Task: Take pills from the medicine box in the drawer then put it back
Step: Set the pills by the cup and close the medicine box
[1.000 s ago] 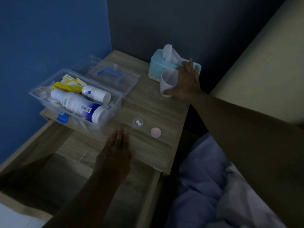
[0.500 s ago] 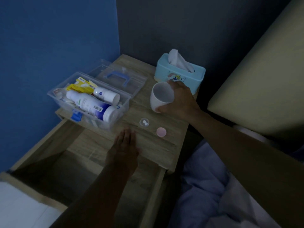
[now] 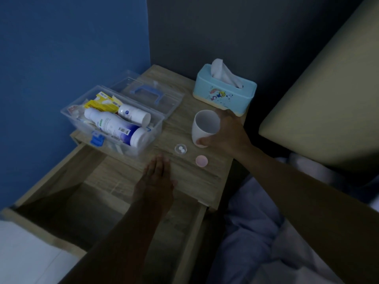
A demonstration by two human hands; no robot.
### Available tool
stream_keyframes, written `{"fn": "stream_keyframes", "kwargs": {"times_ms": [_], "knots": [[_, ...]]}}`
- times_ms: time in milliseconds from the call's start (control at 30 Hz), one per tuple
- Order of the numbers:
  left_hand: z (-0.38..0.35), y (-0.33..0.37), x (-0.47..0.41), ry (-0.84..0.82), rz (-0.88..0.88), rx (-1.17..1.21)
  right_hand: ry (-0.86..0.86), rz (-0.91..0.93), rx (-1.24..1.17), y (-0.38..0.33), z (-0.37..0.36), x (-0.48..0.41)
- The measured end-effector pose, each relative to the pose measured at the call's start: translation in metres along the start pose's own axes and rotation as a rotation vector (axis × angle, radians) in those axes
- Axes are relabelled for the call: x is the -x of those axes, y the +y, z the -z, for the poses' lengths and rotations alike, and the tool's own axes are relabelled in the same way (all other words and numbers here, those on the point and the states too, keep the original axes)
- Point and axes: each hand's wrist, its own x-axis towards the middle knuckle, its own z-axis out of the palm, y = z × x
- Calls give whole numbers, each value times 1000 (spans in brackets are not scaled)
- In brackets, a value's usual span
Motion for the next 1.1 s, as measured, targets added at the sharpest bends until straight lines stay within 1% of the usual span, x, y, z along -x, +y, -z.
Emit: {"fn": "stream_keyframes", "kwargs": {"times_ms": [167,267,333,400,433,500,600,633,733,800,867,900,967,1033,1100], "knots": [[-4,-2,-4,3,-11,21,31,-12,20,-6,-10,8],[-1,-7,-8,-59,-23,7,-15,-7,78,-10,-7,11],[8,-12,-13,-149,-43,-22,-61,-33,34,-13,0,13],[23,-16,-11,-224,-10,72,-32,-12,-42,-18,8,20],[31,-17,-6,-232,19,151,2,24,-67,-21,12,24],[44,-17,11,-167,74,259,59,123,-97,-28,16,34],[56,-24,41,21,221,206,109,239,-122,-42,16,50],[61,-31,49,52,271,189,115,268,-119,-49,14,56],[80,-53,62,105,349,145,115,370,-126,-71,5,67],[91,-68,63,140,391,133,66,385,-143,-87,-5,69],[100,-80,60,199,411,159,-6,337,-160,-102,-19,68],[104,-85,57,222,415,168,-48,265,-192,-108,-25,64],[110,-96,48,226,413,165,-135,33,-318,-120,-39,51],[113,-110,36,202,381,162,-168,-184,-411,-127,-56,33],[114,-125,23,174,324,161,-151,-308,-440,-132,-69,9]]}}
